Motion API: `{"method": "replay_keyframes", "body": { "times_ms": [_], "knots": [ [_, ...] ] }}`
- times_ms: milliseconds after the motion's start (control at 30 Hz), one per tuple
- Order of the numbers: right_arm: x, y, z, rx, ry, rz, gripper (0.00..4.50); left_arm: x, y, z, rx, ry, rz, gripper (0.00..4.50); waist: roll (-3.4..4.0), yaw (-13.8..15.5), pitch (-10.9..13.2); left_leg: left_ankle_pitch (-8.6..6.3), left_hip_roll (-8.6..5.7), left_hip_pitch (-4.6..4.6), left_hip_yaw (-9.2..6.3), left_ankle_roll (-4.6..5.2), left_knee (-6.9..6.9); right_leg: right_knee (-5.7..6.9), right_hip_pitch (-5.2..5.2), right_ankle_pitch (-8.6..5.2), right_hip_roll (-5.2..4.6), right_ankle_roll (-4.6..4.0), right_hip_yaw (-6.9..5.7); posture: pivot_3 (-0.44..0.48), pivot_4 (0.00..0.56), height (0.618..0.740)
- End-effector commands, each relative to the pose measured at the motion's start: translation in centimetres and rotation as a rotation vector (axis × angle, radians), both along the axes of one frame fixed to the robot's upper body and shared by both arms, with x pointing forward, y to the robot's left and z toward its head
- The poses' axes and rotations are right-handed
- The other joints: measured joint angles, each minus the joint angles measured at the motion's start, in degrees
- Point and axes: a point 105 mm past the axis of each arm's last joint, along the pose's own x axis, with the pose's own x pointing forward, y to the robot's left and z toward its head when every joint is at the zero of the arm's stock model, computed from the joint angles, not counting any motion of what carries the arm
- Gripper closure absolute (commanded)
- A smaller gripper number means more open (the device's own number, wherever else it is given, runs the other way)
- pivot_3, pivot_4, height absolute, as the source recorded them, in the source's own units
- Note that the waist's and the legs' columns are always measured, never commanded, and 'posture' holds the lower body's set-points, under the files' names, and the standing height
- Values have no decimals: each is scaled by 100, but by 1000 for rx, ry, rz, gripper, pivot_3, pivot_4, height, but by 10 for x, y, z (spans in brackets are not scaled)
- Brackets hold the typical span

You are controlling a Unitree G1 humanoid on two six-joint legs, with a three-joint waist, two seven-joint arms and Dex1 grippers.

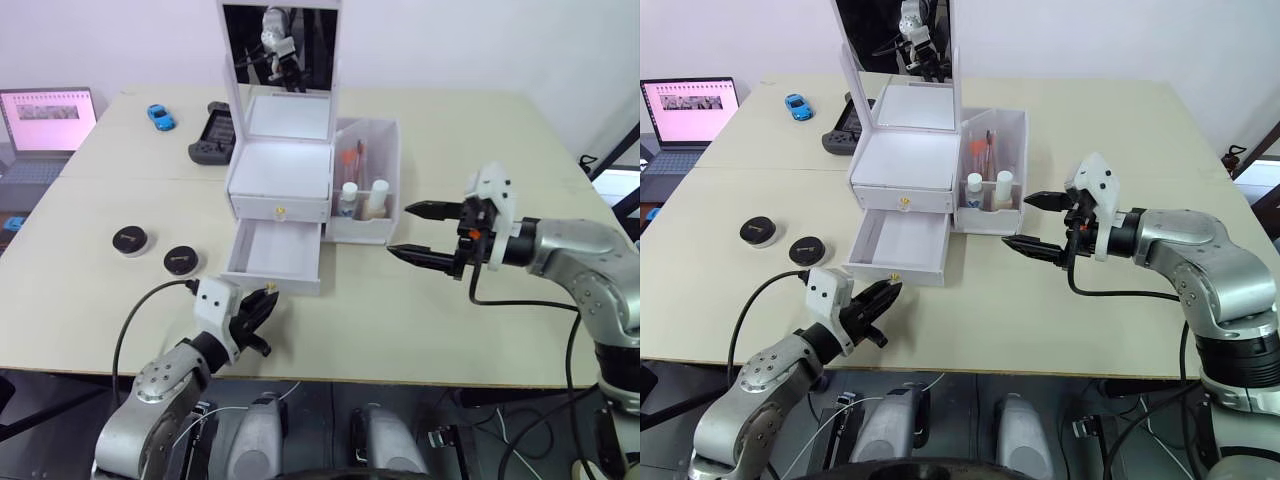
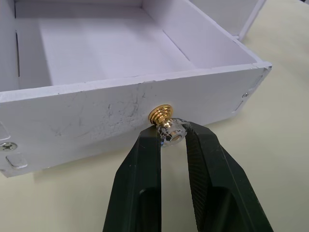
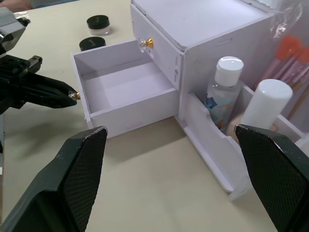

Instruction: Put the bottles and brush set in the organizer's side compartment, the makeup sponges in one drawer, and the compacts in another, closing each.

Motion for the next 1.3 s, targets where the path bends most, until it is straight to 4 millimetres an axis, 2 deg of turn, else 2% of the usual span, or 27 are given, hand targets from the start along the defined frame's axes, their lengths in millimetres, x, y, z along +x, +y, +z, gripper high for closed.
{"method": "replay_keyframes", "body": {
  "times_ms": [33, 133, 167, 200, 233, 333, 467, 633, 767, 833, 900, 967, 1100, 1233, 1300],
  "knots": [
    [-1, 2, 15, 12, -56, 25, 0, -3, 0, 13, -51, -30, -16, 2972, 0, -1, 0, 0, 0, 0, 0, 0, 0, 0, -1, 0, 0, 0, 0, 0, 150, 740],
    [1, -3, 16, 14, -51, 28, 0, -13, 3, 13, -70, 2, -74, 1442, 0, -2, 0, 0, 0, 0, 0, 1, -1, 0, -2, 0, 1, -1, 0, 0, 150, 740],
    [1, -5, 16, 13, -49, 27, 0, -16, 5, 12, -71, 15, -91, 767, 0, -4, 0, -1, 1, 0, 2, 1, -2, 0, -3, 0, 0, -1, 1, 0, 150, 740],
    [1, -7, 15, 14, -43, 30, 0, -21, 7, 10, -68, 41, -124, 461, 0, -4, 0, -1, 1, -1, 2, 1, -2, -1, -3, 0, 0, -1, 1, 0, 150, 740],
    [0, -11, 13, 19, -40, 27, 0, -24, 19, 13, -60, 46, -149, 21, 0, -5, 0, -1, 1, -1, 2, 1, -2, -1, -4, -1, 0, -1, 1, 0, 150, 740],
    [-1, -25, 7, 4, -54, 3, 0, -28, 50, 25, -49, 44, -175, 21, 2, 10, 2, -1, 4, -2, 1, 1, -5, 0, -18, -4, 2, -8, -2, 0, 150, 740],
    [6, -62, -9, -6, -11, -122, 0, -18, 115, 37, 56, 8, -49, 21, 3, 0, 2, -3, 3, -1, 7, 0, -3, -10, -28, -5, -6, -9, -3, 0, 150, 740],
    [8, -108, -19, -52, -42, -240, 0, -26, 176, 54, 159, 5, 1, 21, 2, -18, 3, -9, 4, -1, 19, -5, -5, -15, -32, -4, -10, -9, -1, 0, 150, 740],
    [13, -126, -21, -24, -84, -289, 0, -22, 224, 64, 230, -11, 126, 21, 13, -58, 6, -10, 4, 1, 23, -6, -10, -14, -40, -5, -11, -8, 0, 0, 150, 740],
    [12, -136, -28, -21, -60, -310, 0, -19, 256, 68, 295, -26, 247, 21, 13, -72, 6, -10, 6, 1, 22, -6, -14, -14, -41, -5, -11, -8, -1, 0, 150, 740],
    [10, -144, -33, -24, -52, -331, 0, -19, 274, 69, 308, -28, 310, 21, 13, -117, 7, -10, 6, 1, 23, -6, -18, -15, -42, -5, -11, -8, -1, 0, 150, 740],
    [9, -152, -38, -35, -52, -353, 0, -22, 287, 69, 342, -32, 350, 21, 13, -148, 7, -10, 5, 1, 31, -7, -24, -18, -42, -5, -16, -8, 2, 0, 150, 740],
    [7, -157, -44, -44, -43, -359, 0, -28, 294, 59, 373, -2, 357, 21, 13, -191, 7, -10, 8, 2, 59, -6, -39, -10, -39, -3, -17, -6, 26, 0, 150, 740],
    [10, -148, -42, -12, -58, -343, 0, -27, 294, 59, 338, -35, 354, 21, 12, -250, 6, -10, 12, 10, 75, -6, -48, -3, -47, -3, -12, -5, 42, 0, 150, 740],
    [11, -142, -32, 50, -37, -315, 0, -23, 291, 63, 350, -69, 344, 21, 11, -263, 6, -10, 13, 11, 79, -6, -49, -3, -47, -3, -12, -5, 44, 0, 150, 740]
  ]
}}
